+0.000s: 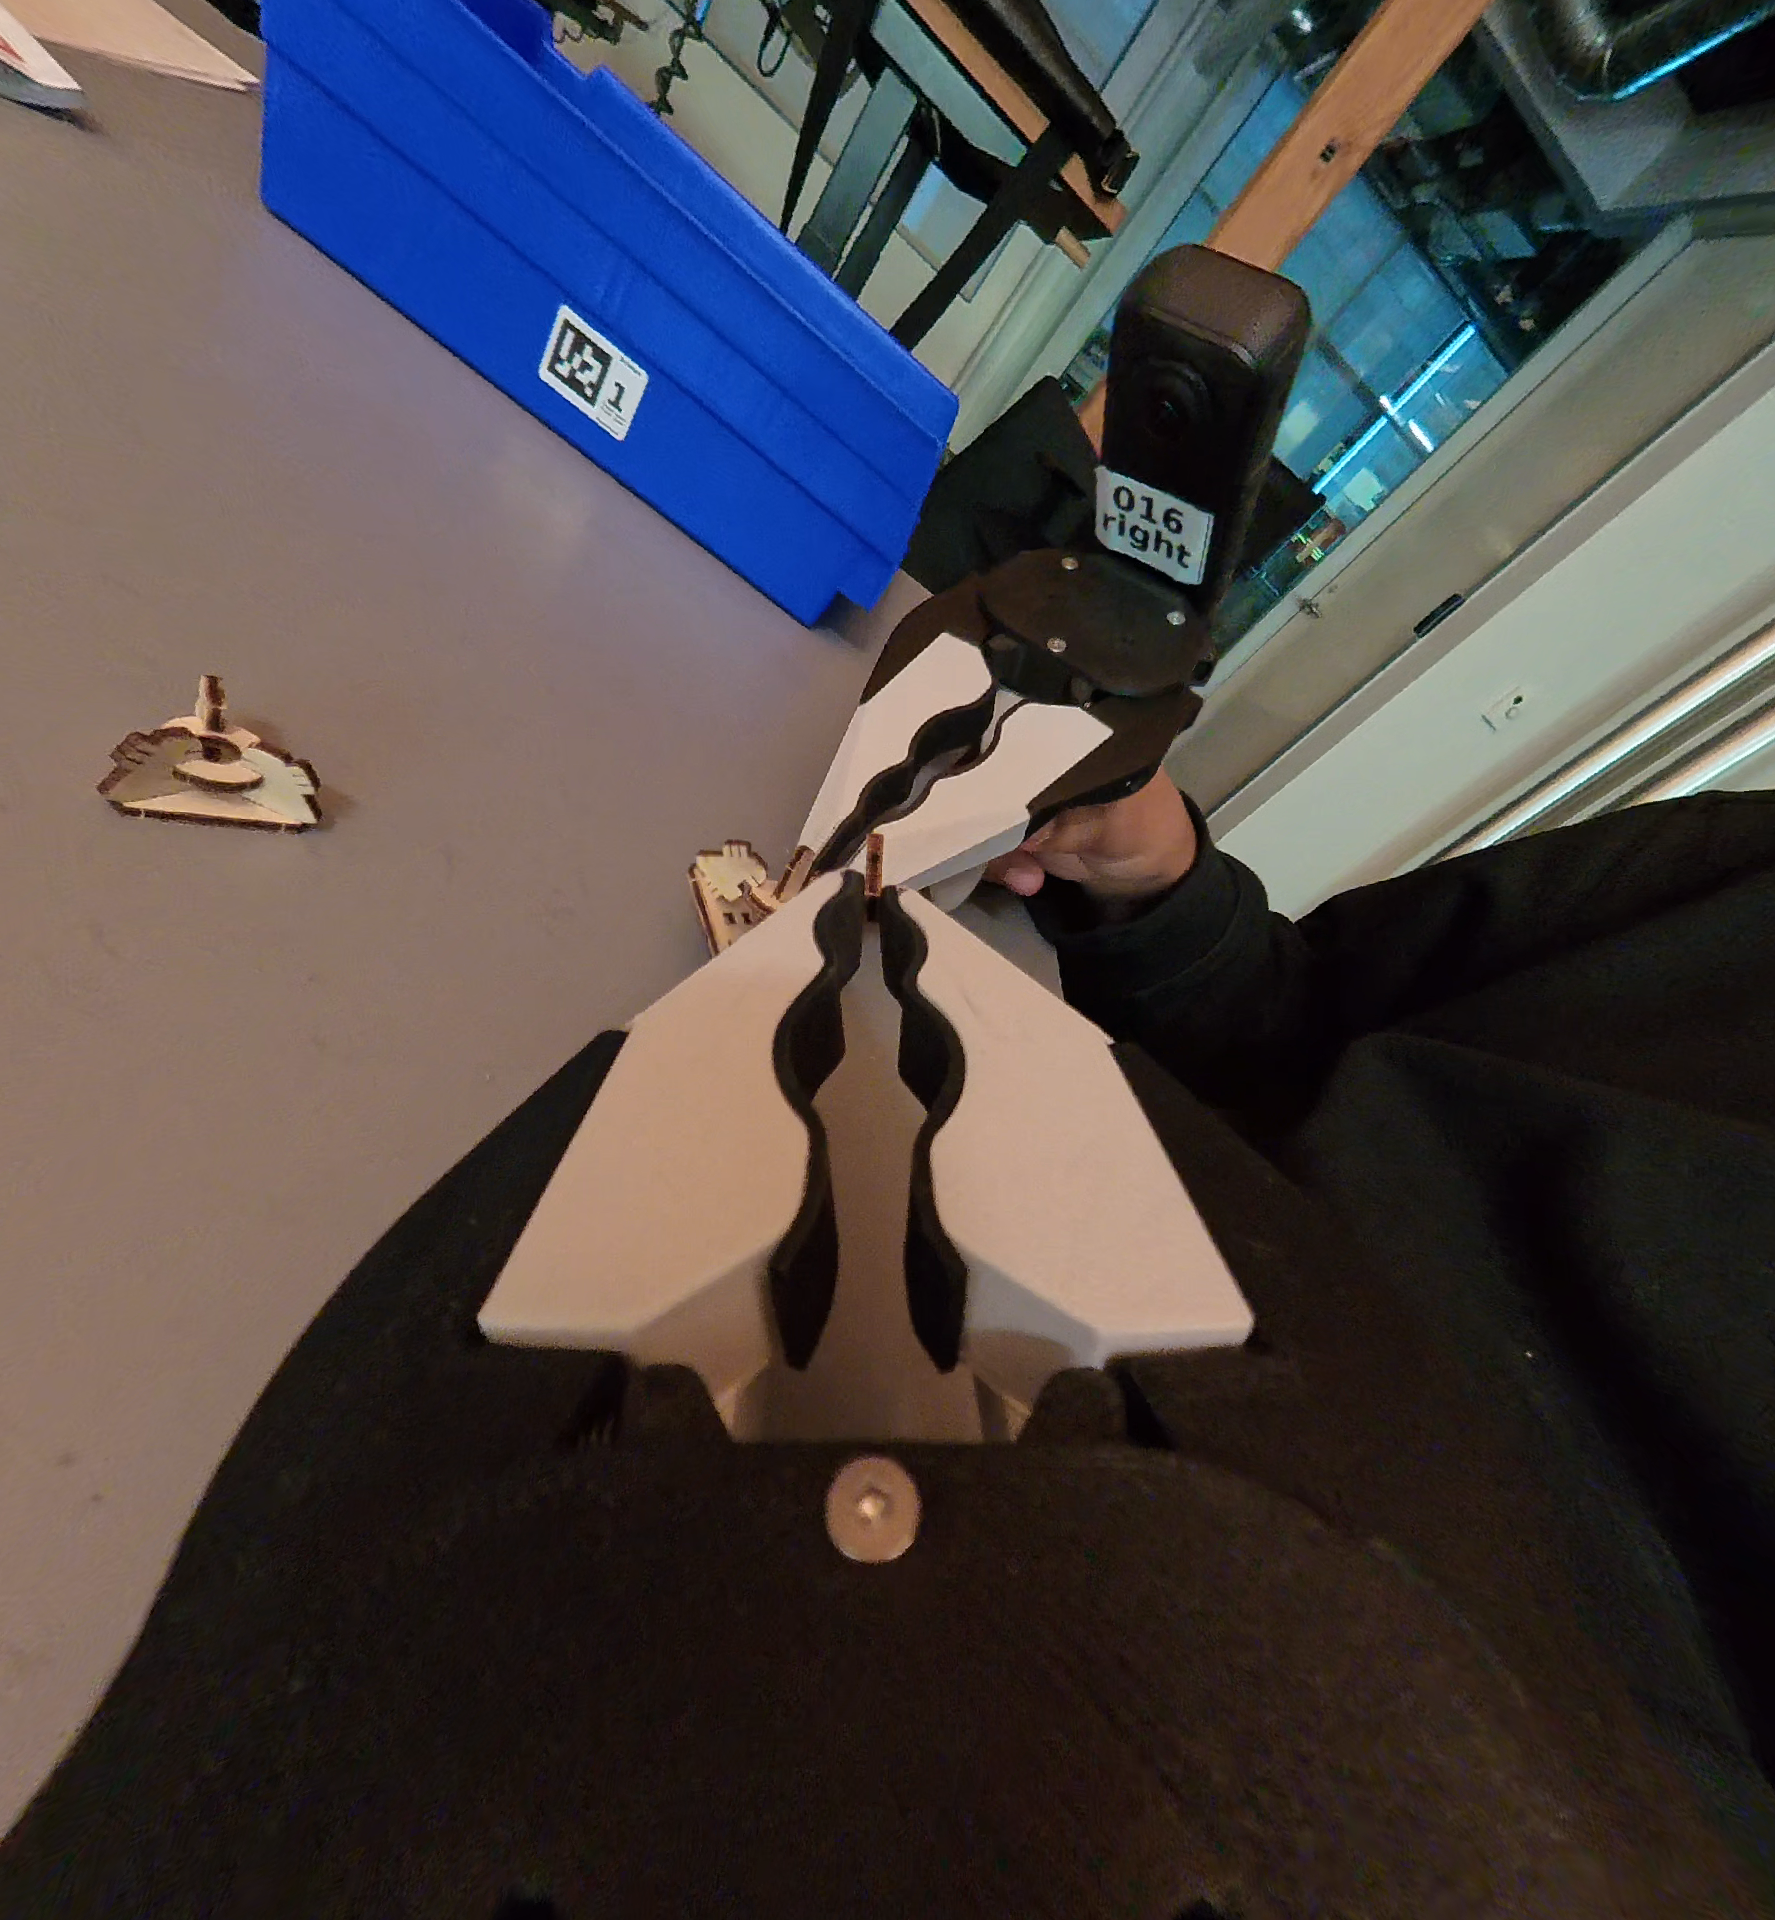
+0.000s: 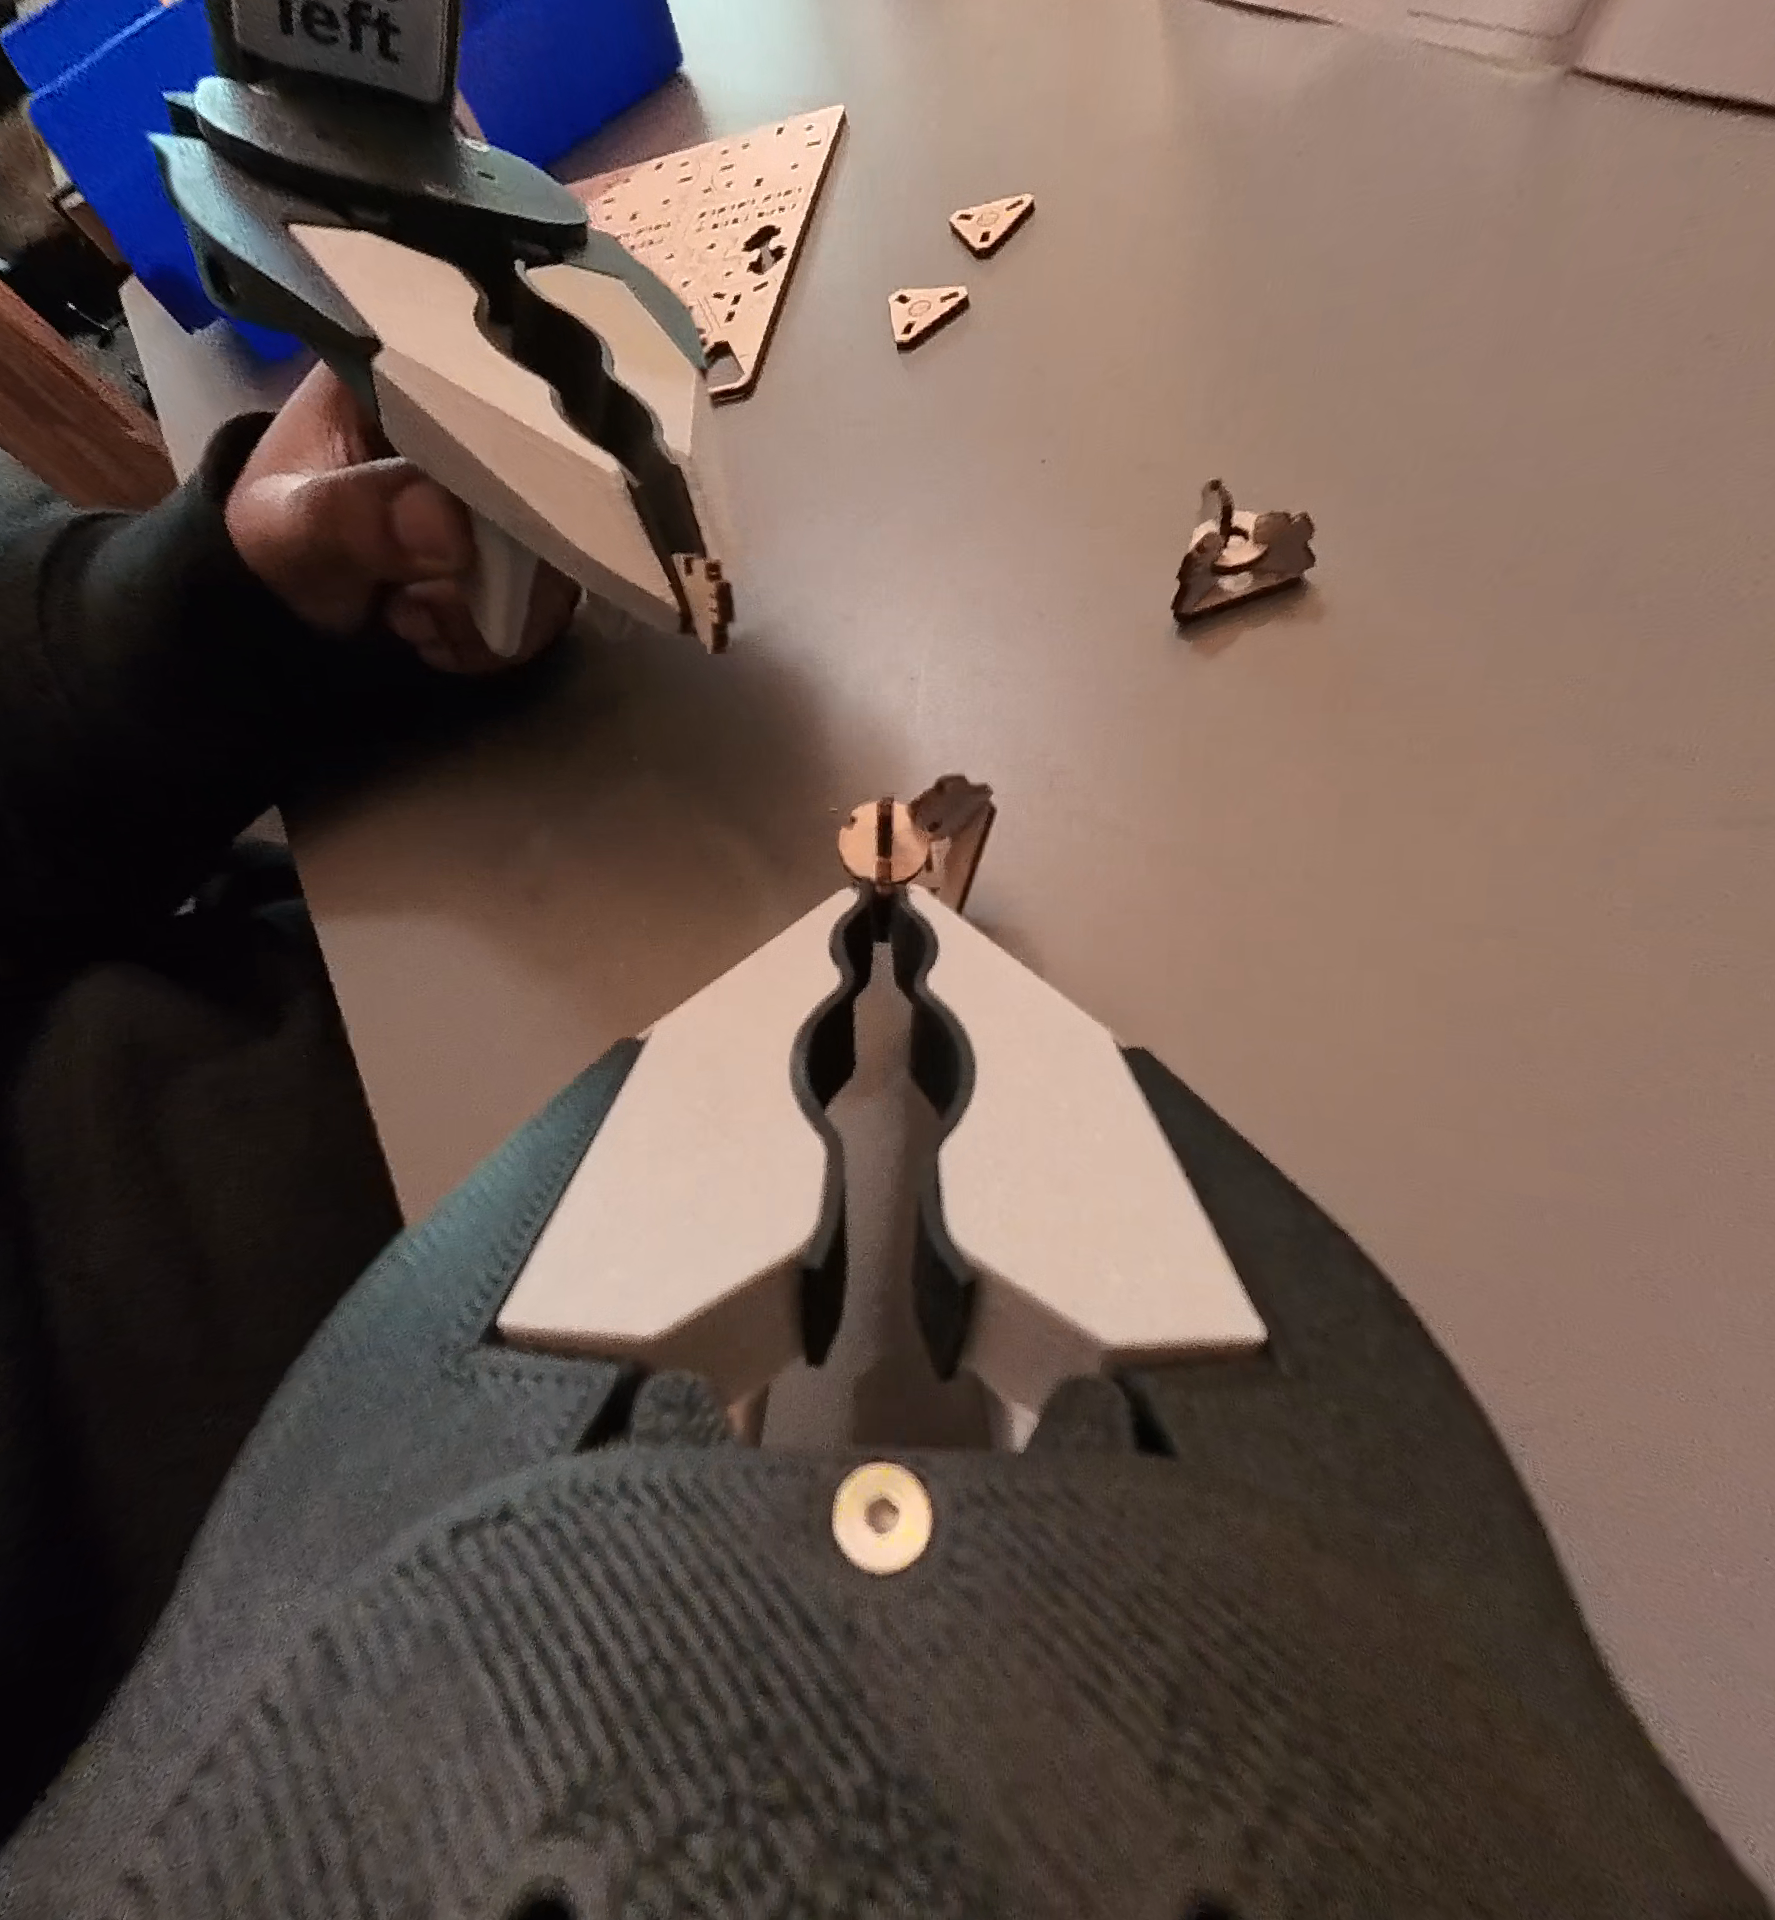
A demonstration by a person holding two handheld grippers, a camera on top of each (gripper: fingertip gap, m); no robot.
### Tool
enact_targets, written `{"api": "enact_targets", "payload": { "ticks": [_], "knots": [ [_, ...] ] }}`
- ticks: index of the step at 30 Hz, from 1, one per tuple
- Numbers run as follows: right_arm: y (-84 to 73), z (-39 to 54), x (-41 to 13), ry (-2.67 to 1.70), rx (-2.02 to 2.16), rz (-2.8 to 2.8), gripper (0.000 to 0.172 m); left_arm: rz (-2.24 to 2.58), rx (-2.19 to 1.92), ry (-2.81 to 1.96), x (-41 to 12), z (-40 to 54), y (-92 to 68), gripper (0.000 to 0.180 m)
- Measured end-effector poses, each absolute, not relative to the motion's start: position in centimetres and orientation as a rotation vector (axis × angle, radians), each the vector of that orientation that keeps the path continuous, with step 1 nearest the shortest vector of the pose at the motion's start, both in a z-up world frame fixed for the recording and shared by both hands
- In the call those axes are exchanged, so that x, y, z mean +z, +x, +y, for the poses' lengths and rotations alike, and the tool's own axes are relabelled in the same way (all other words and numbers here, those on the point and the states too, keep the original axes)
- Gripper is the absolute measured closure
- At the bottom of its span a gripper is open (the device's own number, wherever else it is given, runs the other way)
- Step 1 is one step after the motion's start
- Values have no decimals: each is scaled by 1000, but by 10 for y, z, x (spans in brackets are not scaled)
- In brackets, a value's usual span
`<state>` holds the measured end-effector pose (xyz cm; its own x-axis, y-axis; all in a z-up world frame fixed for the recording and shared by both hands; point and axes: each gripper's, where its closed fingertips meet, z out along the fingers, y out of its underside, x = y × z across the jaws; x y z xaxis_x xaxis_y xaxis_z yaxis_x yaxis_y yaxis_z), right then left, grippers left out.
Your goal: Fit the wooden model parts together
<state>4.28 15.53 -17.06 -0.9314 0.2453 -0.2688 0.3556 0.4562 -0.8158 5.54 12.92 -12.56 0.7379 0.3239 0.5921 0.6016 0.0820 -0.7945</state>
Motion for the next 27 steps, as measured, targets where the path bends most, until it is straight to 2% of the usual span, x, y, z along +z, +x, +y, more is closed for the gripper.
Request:
{"api": "enact_targets", "payload": {
  "ticks": [12,27],
  "knots": [
    [29,161,-188,744,-1343,2537,171,-810,-268,-1526,-130,130,54,180],
    [21,165,-180,639,-1443,2674,171,-814,-280,-1524,-130,130,54,180]
  ]
}}
